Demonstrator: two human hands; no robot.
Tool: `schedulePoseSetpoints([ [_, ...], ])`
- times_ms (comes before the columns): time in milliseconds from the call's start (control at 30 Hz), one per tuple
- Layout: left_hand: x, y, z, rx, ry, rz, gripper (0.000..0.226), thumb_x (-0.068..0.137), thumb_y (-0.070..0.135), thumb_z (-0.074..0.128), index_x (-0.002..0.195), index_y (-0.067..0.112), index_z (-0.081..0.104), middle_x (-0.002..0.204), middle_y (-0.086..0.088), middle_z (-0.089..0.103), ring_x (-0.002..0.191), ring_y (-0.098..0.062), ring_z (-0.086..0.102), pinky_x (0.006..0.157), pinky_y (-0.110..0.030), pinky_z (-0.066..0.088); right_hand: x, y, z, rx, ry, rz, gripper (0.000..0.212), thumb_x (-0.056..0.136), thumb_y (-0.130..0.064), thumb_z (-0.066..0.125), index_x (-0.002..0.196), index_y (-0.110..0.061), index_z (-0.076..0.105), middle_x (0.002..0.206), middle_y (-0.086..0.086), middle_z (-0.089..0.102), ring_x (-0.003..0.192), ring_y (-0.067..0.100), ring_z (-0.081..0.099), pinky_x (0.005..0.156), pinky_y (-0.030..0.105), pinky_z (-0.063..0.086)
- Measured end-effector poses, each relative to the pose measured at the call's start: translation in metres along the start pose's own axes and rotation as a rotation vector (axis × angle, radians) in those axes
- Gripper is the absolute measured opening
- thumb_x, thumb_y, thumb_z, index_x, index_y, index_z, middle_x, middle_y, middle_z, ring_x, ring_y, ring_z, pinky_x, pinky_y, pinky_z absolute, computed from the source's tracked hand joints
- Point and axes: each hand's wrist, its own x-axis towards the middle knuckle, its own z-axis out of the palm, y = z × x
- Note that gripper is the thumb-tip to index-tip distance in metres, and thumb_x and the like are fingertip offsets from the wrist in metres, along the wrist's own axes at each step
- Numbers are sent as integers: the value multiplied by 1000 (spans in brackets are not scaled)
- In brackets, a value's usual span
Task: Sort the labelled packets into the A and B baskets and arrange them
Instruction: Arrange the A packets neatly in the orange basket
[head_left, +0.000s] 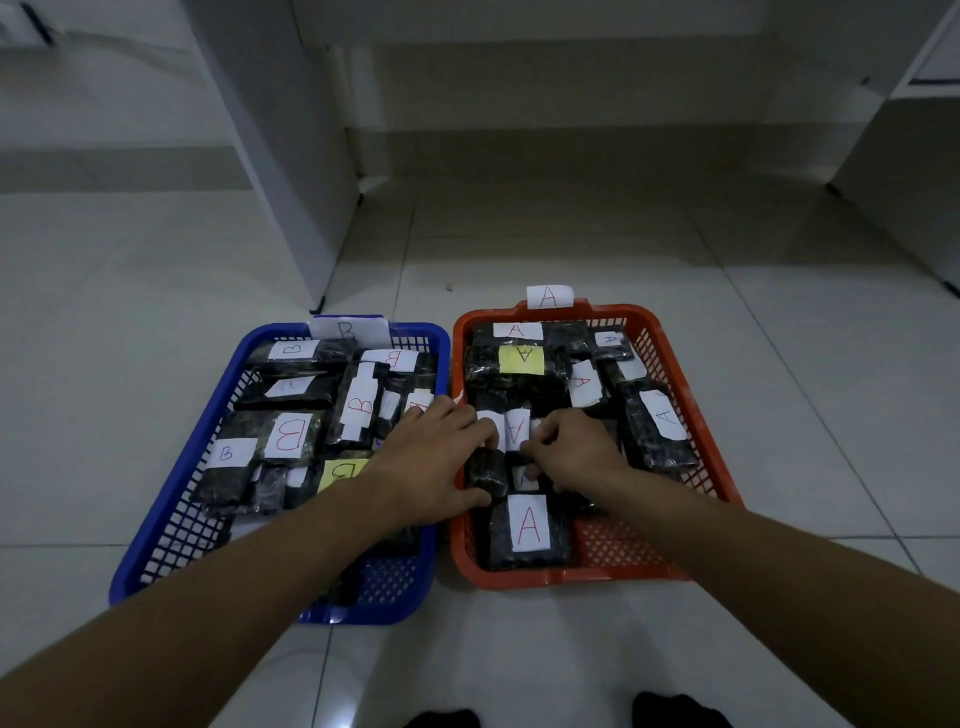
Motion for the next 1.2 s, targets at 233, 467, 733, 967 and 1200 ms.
schedulePoseSetpoints([
  [233,-3,-4,-3,-28,16,10,53,82,59,61,126,34,45,126,11,49,121,-12,34,102,-37,33,-37,0,-14,-371,-254,-183,39,82,-57,70,104,-26,61,104,-8,67,93,11,63,84,35,55],
  [467,-6,1,-7,-20,55,9,49,88,57,55,129,32,43,124,10,51,119,-13,37,99,-35,34,-53,3,-24,-449,-404,-298,62,77,-40,81,132,-29,54,125,-7,55,113,13,55,98,32,49],
  [733,-3,1,-8,-254,83,-87,50,79,52,70,120,35,47,87,19,58,104,-5,41,89,-30,41,-35,-12,-20,208,-295,-37,23,103,-31,48,108,-17,66,104,6,69,73,10,56,53,22,42],
  [967,-8,-5,-8,-355,108,-106,43,81,44,72,118,35,51,89,21,57,101,-5,40,87,-31,43,-24,-11,-8,381,-312,88,24,100,-39,55,105,-18,64,94,3,68,60,13,53,46,24,41],
  [1200,-10,-1,-4,-245,99,-83,40,82,47,69,117,38,51,92,21,55,102,-4,39,88,-31,41,-39,-6,-15,-198,-290,-192,26,96,-40,56,107,-21,69,104,1,69,95,18,65,87,38,54],
])
